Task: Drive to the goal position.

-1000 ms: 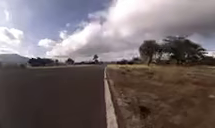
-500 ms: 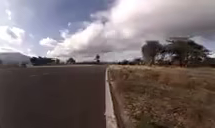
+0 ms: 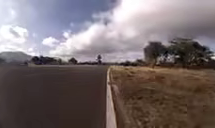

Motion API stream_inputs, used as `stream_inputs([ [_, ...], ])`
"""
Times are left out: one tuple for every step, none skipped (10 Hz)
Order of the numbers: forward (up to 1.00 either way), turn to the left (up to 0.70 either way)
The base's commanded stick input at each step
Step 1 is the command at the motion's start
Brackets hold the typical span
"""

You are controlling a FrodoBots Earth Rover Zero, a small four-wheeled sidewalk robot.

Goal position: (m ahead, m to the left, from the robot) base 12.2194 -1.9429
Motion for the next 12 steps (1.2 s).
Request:
stream_inputs([
  [0.87,0.0],
  [0.87,0.0],
  [0.87,0.0],
  [0.87,0.0],
  [0.87,0.0],
  [0.87,0.0],
  [0.87,0.0],
  [0.88,0.0],
  [0.87,0.0],
  [0.87,0.0],
  [0.87,0.0],
  [0.87,0.0],
])
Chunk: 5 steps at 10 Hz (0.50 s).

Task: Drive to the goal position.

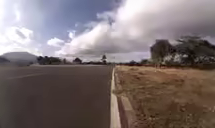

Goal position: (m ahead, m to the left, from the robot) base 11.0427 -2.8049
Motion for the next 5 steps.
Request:
stream_inputs([
  [0.87,0.0],
  [0.87,0.0],
  [0.89,-0.02],
  [0.88,-0.11],
  [0.91,-0.35],
])
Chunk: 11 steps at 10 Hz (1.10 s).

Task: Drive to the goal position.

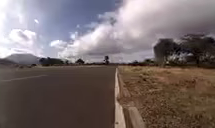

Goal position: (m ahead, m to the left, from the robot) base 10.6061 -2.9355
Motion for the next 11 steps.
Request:
stream_inputs([
  [0.91,-0.35],
  [0.9,-0.35],
  [0.88,-0.34],
  [0.9,0.0],
  [0.88,0.0],
  [0.87,0.0],
  [0.87,0.0],
  [0.87,0.0],
  [0.87,0.0],
  [0.87,-0.1],
  [0.88,-0.27],
])
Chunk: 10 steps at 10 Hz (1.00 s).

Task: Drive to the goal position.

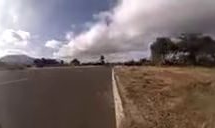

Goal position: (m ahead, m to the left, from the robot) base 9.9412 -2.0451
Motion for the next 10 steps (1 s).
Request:
stream_inputs([
  [0.89,-0.33],
  [0.9,-0.3],
  [0.89,0.0],
  [0.91,0.0],
  [0.87,0.0],
  [0.87,0.0],
  [0.87,0.0],
  [0.87,0.0],
  [0.87,0.0],
  [0.87,0.0],
])
